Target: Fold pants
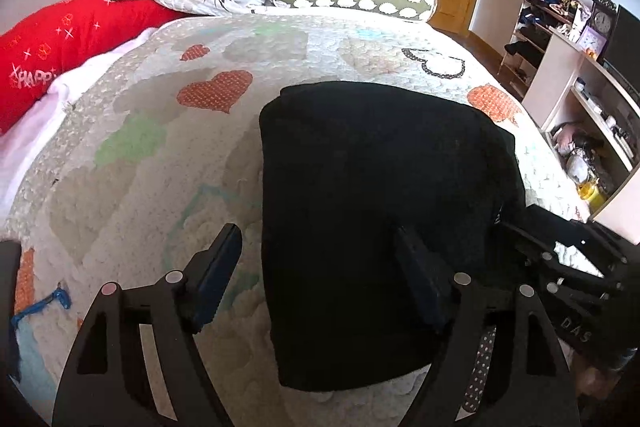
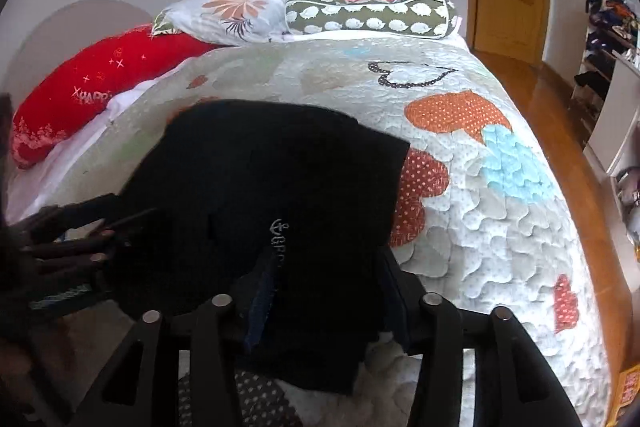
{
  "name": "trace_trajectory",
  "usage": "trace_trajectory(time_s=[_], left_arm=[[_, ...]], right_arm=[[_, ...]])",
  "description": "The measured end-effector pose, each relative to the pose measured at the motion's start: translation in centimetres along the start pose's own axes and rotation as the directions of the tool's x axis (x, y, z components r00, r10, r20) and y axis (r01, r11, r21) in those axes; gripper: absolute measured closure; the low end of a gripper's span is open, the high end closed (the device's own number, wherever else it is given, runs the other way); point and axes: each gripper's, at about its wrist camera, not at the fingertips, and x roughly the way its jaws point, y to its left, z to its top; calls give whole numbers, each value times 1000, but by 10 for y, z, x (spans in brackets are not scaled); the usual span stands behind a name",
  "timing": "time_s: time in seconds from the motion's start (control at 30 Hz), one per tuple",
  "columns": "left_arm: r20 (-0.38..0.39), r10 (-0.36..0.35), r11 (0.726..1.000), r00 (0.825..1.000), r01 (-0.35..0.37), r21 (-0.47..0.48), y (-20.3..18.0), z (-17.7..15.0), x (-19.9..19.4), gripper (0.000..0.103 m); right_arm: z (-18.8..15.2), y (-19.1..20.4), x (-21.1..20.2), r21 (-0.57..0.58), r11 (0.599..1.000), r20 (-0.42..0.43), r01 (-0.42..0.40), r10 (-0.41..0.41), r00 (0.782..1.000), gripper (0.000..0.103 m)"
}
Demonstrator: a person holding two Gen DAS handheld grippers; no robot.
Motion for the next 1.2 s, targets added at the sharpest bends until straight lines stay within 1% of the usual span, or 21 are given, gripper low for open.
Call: trace_trajectory(time_s=[0.17, 0.27, 0.4, 0.63, 0.87, 1.2], left_arm=[[19, 19, 1000, 1000, -19, 6, -1, 0, -12, 24], [42, 39, 999, 998, -40, 18, -4, -2, -23, 24], [88, 71, 997, 994, -74, 33, -8, -6, -43, 24], [147, 98, 994, 984, -104, 37, -6, -19, -72, 24], [180, 96, 994, 979, -103, 27, -5, -25, -92, 24], [200, 91, 995, 976, -98, 24, -9, -31, -107, 24]], right_arm=[[8, -1, -17, 22, 1000, -4, -14, 14, 1000, 54], [12, 4, -36, 32, 999, 42, -33, 32, 999, 54], [12, 12, -59, 30, 1000, 96, -7, 4, 995, 54], [9, 22, -81, 34, 999, 142, 2, -7, 990, 53], [4, 30, -95, 30, 1000, 151, 0, -4, 989, 53], [-10, 32, -107, 25, 1000, 142, 0, -3, 990, 52]])
